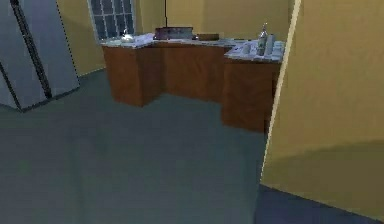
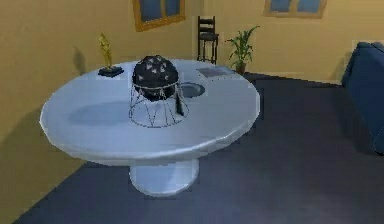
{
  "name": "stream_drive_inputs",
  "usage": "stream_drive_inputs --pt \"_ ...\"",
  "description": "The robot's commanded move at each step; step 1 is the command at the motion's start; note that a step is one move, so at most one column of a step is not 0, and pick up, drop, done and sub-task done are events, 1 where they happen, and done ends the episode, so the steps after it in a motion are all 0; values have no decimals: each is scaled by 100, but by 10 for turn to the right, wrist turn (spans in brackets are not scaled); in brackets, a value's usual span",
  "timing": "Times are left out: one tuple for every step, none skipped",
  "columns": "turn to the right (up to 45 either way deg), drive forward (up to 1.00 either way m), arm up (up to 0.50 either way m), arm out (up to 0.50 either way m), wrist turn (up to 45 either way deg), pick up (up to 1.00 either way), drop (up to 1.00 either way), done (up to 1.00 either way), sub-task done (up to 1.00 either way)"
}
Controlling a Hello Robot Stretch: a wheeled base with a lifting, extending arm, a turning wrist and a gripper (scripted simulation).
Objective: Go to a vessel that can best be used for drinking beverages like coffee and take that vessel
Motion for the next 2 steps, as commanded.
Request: stream_drive_inputs --pt "0 100 0 0 0 0 0 0 0" --pt "0 30 0 0 0 0 0 0 0"
